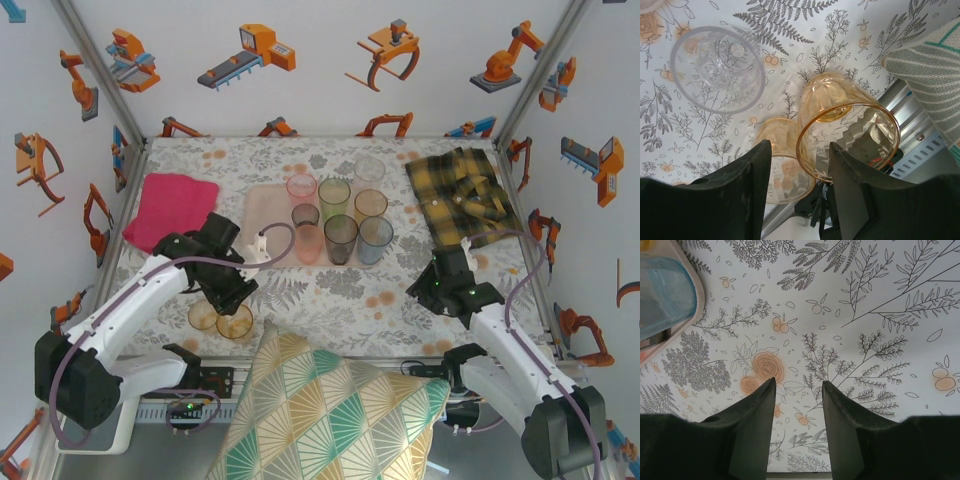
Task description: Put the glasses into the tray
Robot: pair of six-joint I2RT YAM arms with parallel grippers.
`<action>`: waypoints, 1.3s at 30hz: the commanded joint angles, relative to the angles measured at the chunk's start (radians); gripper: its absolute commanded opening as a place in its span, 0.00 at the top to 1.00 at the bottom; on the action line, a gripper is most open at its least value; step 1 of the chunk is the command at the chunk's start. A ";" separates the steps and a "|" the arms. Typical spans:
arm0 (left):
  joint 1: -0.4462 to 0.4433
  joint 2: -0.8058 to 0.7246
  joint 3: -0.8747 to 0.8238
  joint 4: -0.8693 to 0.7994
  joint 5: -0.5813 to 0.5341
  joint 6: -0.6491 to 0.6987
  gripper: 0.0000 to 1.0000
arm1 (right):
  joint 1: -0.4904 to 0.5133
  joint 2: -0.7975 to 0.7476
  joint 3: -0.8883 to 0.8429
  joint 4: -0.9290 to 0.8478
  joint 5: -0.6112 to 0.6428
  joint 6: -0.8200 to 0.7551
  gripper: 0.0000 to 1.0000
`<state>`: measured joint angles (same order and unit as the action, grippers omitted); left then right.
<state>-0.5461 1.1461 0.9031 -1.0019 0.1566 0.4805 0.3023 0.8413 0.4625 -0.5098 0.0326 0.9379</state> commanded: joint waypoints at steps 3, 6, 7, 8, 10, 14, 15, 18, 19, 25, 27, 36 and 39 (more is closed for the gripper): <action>-0.021 -0.011 -0.023 0.002 0.003 -0.018 0.53 | -0.006 -0.001 -0.010 0.008 -0.002 0.017 0.58; -0.028 -0.007 -0.033 0.006 -0.003 -0.021 0.54 | -0.008 0.000 -0.012 0.009 0.000 0.017 0.58; -0.030 -0.005 -0.037 0.007 -0.005 -0.021 0.54 | -0.008 0.000 -0.013 0.010 -0.002 0.018 0.58; -0.033 -0.004 -0.040 0.009 -0.006 -0.022 0.55 | -0.008 -0.001 -0.014 0.012 -0.002 0.017 0.58; -0.038 -0.005 -0.046 0.013 -0.009 -0.024 0.57 | -0.008 0.001 -0.018 0.016 -0.002 0.017 0.58; -0.050 0.003 -0.055 0.025 -0.016 -0.035 0.61 | -0.008 0.001 -0.024 0.021 -0.003 0.018 0.58; -0.055 0.004 -0.056 0.027 -0.017 -0.038 0.62 | -0.007 0.001 -0.025 0.021 -0.003 0.017 0.58; -0.067 0.006 -0.058 0.032 -0.022 -0.046 0.65 | -0.007 -0.001 -0.026 0.021 -0.003 0.017 0.58; -0.071 0.006 -0.059 0.034 -0.025 -0.049 0.66 | -0.007 -0.001 -0.027 0.021 -0.003 0.017 0.58; -0.082 0.013 -0.051 0.047 -0.041 -0.063 0.73 | -0.008 -0.002 -0.032 0.024 -0.003 0.017 0.58; -0.083 0.017 -0.049 0.048 -0.041 -0.066 0.74 | -0.008 -0.003 -0.033 0.024 -0.003 0.017 0.58; -0.089 0.019 -0.031 0.050 -0.046 -0.082 0.84 | -0.007 -0.005 -0.040 0.024 -0.003 0.017 0.58; -0.089 0.024 -0.013 0.041 -0.031 -0.086 0.84 | -0.008 -0.003 -0.039 0.027 -0.005 0.016 0.58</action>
<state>-0.6296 1.1629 0.8581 -0.9501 0.1085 0.4122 0.3023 0.8413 0.4381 -0.4957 0.0181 0.9440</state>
